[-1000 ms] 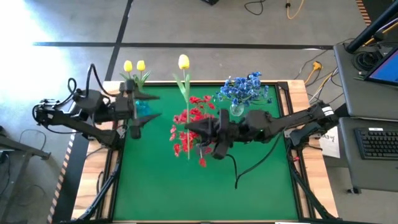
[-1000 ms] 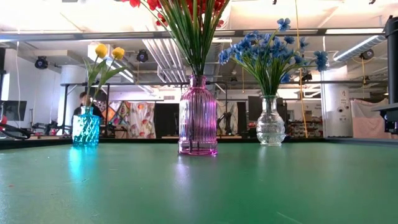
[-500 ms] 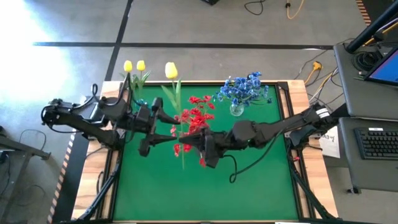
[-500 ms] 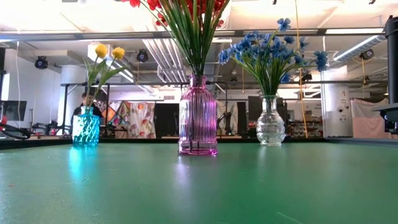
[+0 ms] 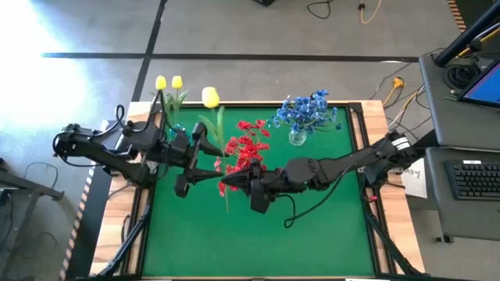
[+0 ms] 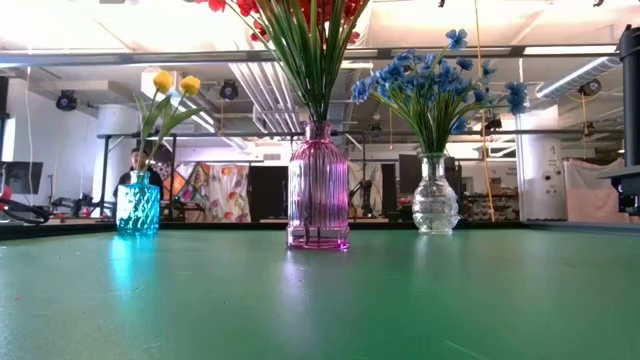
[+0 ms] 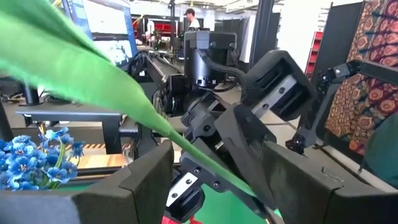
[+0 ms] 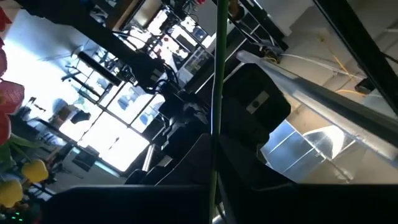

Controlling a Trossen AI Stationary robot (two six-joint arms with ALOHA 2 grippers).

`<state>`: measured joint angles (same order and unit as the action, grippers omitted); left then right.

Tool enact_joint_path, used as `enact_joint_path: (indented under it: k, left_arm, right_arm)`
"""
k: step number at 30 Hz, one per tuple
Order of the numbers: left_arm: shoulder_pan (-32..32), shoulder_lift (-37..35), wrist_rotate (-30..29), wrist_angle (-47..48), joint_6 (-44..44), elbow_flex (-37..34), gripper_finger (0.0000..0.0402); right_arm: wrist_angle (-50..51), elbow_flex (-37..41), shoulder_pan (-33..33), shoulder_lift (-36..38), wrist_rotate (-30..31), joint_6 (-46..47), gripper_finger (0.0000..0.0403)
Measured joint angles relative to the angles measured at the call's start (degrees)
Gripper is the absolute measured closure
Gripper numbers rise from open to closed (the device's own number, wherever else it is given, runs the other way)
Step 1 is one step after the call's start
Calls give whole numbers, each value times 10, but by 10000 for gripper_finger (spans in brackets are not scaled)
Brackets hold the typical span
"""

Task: Sort flowers into vase by color
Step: Put the yellow flower into the blue vase

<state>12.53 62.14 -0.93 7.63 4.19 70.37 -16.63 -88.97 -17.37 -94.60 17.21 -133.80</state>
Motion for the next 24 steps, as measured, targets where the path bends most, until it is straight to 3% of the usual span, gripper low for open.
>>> enact_joint_path:
  k: [9,13,21,24]
  left_arm:
    - [0,9,-1,-1,0,0,195]
    - [0,9,-23,0,0,0,245]
    - [0,8,-27,-1,-3,0,385]
    - [0,7,-27,-2,-5,0,392]
  right_arm:
    - [-2,-2,0,-5,22,-45,392]
    - [-3,-2,0,-5,23,-48,391]
    - [-1,-2,1,-5,23,-32,390]
    - [-1,-2,1,-5,24,-4,390]
